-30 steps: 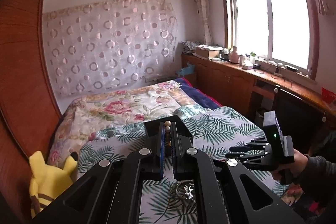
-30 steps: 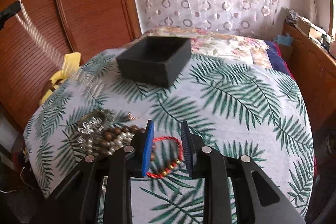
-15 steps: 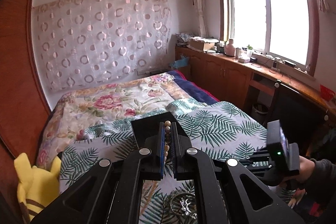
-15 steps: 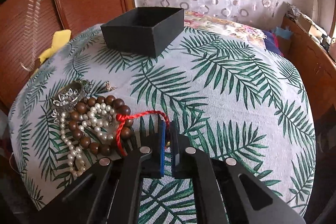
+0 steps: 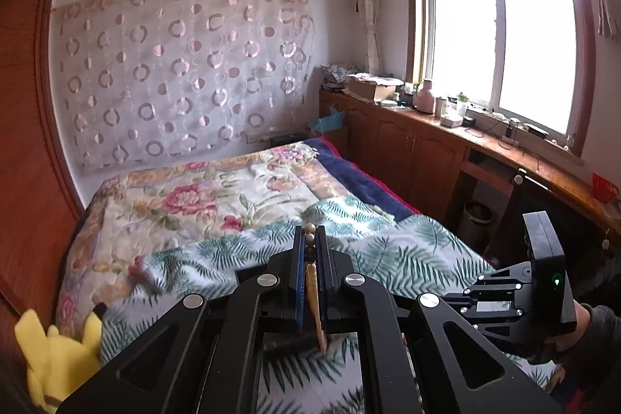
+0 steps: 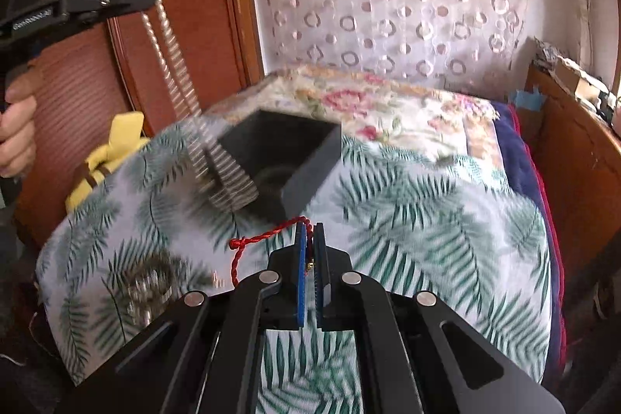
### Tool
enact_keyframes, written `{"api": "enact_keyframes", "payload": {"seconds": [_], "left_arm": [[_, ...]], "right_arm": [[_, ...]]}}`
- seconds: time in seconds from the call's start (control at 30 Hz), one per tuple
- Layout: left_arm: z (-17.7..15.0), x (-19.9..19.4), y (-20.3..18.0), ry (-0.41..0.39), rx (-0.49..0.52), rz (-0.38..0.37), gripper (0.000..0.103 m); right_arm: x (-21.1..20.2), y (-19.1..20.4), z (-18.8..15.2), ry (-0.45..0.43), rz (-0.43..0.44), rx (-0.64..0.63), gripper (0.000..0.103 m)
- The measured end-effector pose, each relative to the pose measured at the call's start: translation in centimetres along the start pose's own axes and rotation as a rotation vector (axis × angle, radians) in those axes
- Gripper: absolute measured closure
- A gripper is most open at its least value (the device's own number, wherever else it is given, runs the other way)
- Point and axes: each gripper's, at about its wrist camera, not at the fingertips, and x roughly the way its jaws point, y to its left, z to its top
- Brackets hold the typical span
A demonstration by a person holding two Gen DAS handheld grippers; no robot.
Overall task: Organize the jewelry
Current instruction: 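Carry the red bracelet into the black box with the right tool while the left tool drops the pearls in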
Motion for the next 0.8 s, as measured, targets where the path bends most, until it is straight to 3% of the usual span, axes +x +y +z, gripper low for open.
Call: {"api": "enact_keyframes", "payload": {"seconds": [0.13, 0.43, 0.8], "left_arm": [[2.2, 1.4, 0.3, -0.003, 0.008, 0.002, 0.099], [3.7, 4.1, 1.7, 0.021, -0.004, 0.016, 0.099], [-4.5, 10.3, 4.6, 0.192, -0.083, 0.024, 0.099]], "right_arm": [[0.5, -0.3, 2.4, -0.023, 0.025, -0.008, 0.099], [2.9, 0.0, 6.3, -0.050, 0.073, -0.034, 0.099], [9.6, 1.0, 7.0, 0.014, 0.081, -0.021, 0.099]]}}
